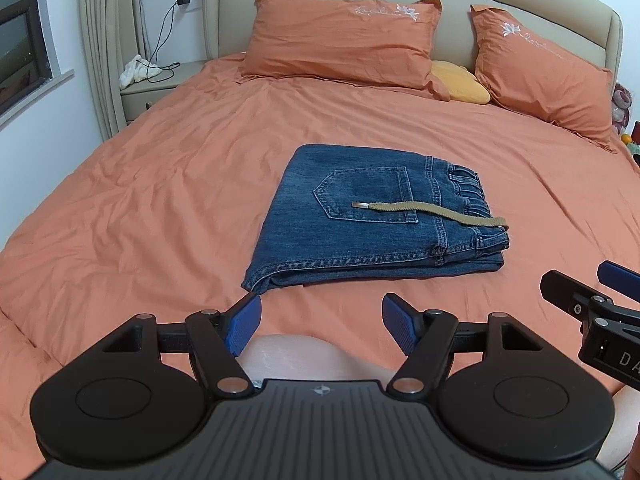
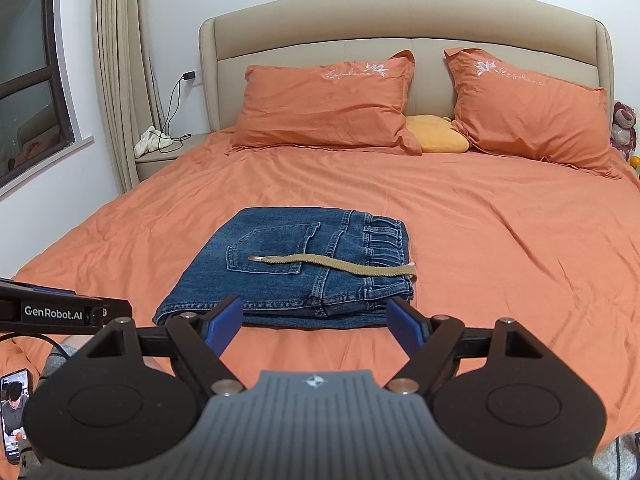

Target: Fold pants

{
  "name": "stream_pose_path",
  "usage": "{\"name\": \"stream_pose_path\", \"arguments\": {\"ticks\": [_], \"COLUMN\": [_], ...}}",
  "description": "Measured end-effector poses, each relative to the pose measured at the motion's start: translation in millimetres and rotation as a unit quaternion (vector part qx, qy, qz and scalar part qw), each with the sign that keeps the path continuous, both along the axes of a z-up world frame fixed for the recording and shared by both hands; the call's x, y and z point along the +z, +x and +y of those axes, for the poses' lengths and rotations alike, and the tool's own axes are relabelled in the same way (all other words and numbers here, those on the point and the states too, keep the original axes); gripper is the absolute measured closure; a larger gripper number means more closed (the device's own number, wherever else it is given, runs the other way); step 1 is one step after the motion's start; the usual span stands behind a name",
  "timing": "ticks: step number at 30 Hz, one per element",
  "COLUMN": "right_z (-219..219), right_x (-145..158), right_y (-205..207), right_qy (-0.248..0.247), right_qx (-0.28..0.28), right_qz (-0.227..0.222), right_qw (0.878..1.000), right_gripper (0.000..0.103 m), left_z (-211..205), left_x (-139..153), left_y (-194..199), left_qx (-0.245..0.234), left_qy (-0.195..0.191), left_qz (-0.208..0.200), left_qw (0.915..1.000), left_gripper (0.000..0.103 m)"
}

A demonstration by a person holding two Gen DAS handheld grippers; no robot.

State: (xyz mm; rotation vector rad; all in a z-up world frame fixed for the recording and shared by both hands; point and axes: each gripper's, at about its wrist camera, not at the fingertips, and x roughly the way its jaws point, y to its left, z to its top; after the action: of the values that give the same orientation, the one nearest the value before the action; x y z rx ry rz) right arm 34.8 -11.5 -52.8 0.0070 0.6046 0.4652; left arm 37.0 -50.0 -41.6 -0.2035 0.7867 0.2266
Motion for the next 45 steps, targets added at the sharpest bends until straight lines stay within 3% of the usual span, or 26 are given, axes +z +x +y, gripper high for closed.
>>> {"name": "stream_pose_path", "arguments": {"ticks": [45], "right_z": [5], "right_x": [3], "right_y": [-2], "right_qy": [-0.001], "right_qx": [-0.002], "right_qz": [-0.002], "right_qw": [1.0], "right_gripper": [0.019], "left_z": [12], "left_x": [3], "left_y": [1], "left_qx": [-0.016], "left_qy": [0.019], "left_qz": [-0.012], "left_qw": [0.9996], "left_gripper": [0.022]}}
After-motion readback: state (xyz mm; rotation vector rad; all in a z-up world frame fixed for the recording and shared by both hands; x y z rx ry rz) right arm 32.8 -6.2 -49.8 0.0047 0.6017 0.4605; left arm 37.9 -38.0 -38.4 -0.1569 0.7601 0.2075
